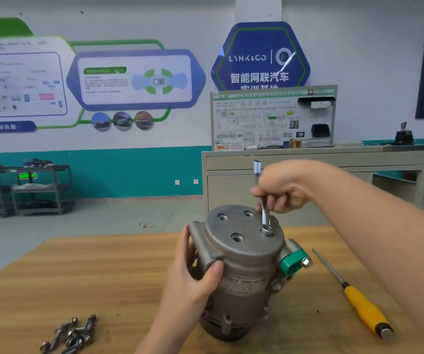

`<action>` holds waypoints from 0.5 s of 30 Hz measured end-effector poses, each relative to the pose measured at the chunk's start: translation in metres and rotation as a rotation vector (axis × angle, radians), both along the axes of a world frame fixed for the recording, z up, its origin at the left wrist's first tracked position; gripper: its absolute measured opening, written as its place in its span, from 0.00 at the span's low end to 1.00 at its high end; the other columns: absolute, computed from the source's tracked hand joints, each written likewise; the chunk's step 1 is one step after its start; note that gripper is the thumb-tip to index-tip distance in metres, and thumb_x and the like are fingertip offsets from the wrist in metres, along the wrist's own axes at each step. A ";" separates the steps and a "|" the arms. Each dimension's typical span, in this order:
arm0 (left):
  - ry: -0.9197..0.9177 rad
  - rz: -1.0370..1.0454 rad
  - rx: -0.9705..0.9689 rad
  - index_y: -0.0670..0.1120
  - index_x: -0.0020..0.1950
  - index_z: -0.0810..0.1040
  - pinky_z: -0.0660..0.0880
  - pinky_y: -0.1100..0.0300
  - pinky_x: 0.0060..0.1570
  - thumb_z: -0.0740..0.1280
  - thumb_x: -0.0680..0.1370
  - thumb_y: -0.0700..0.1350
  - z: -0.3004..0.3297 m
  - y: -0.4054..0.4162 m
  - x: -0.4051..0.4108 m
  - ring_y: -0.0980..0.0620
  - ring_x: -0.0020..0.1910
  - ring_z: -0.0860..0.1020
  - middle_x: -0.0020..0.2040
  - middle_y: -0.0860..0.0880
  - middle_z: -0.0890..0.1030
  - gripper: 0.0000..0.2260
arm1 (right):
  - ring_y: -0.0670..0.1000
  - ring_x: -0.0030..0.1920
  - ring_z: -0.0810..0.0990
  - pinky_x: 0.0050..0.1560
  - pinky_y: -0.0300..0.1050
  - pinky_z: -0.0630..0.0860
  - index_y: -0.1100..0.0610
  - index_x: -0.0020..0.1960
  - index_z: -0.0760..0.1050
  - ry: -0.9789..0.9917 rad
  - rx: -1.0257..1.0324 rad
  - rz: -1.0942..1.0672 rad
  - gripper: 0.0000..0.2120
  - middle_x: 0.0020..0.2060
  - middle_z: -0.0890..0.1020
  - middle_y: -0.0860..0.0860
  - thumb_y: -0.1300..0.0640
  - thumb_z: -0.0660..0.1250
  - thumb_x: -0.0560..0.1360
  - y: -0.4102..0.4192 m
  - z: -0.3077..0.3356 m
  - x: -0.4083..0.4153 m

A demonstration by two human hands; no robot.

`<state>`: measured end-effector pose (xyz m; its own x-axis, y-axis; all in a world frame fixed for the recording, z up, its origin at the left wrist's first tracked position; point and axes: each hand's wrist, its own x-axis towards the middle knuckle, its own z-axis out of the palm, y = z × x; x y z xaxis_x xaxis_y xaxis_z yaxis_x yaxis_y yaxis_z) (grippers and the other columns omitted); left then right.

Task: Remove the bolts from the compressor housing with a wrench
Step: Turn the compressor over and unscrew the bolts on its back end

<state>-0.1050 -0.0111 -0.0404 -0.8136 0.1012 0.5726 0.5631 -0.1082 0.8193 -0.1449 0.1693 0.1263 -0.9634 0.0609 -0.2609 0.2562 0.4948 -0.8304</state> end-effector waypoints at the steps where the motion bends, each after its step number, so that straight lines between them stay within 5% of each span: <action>1: 0.002 -0.015 -0.011 0.65 0.70 0.63 0.76 0.69 0.51 0.75 0.62 0.62 -0.001 -0.001 0.000 0.63 0.61 0.76 0.62 0.65 0.77 0.39 | 0.44 0.15 0.63 0.14 0.30 0.54 0.61 0.39 0.65 0.050 0.129 0.006 0.14 0.28 0.71 0.55 0.63 0.52 0.83 -0.012 0.005 -0.001; 5: -0.020 -0.002 -0.082 0.64 0.75 0.52 0.71 0.76 0.50 0.75 0.59 0.68 -0.005 -0.004 -0.002 0.71 0.62 0.71 0.62 0.75 0.71 0.51 | 0.49 0.26 0.66 0.16 0.34 0.60 0.61 0.40 0.67 0.335 0.836 0.272 0.11 0.32 0.69 0.55 0.64 0.53 0.80 -0.056 0.011 0.022; 7: -0.035 0.002 -0.150 0.68 0.74 0.43 0.71 0.76 0.51 0.76 0.57 0.68 -0.007 -0.006 -0.004 0.71 0.62 0.71 0.62 0.77 0.70 0.56 | 0.49 0.33 0.69 0.26 0.38 0.67 0.60 0.51 0.71 0.589 1.131 0.373 0.07 0.38 0.71 0.52 0.59 0.55 0.81 -0.071 -0.004 0.044; 10: -0.052 0.068 -0.246 0.79 0.65 0.37 0.70 0.75 0.55 0.78 0.52 0.69 -0.007 -0.006 -0.005 0.75 0.62 0.68 0.61 0.79 0.68 0.58 | 0.52 0.37 0.68 0.34 0.47 0.65 0.50 0.53 0.67 0.921 1.126 0.253 0.05 0.43 0.66 0.51 0.50 0.54 0.81 -0.076 -0.041 0.079; 12: -0.021 0.079 -0.293 0.71 0.72 0.42 0.69 0.71 0.61 0.79 0.54 0.67 -0.011 -0.007 -0.009 0.71 0.65 0.69 0.64 0.72 0.71 0.58 | 0.50 0.34 0.66 0.29 0.43 0.60 0.48 0.43 0.62 1.150 1.032 0.202 0.09 0.40 0.63 0.49 0.46 0.54 0.79 -0.069 -0.066 0.098; 15: -0.031 0.094 -0.332 0.56 0.78 0.47 0.69 0.52 0.68 0.80 0.57 0.65 -0.015 -0.010 -0.012 0.54 0.70 0.70 0.69 0.58 0.73 0.60 | 0.47 0.32 0.64 0.26 0.41 0.58 0.51 0.36 0.64 1.361 0.795 0.136 0.15 0.39 0.69 0.48 0.46 0.58 0.77 -0.043 -0.095 0.118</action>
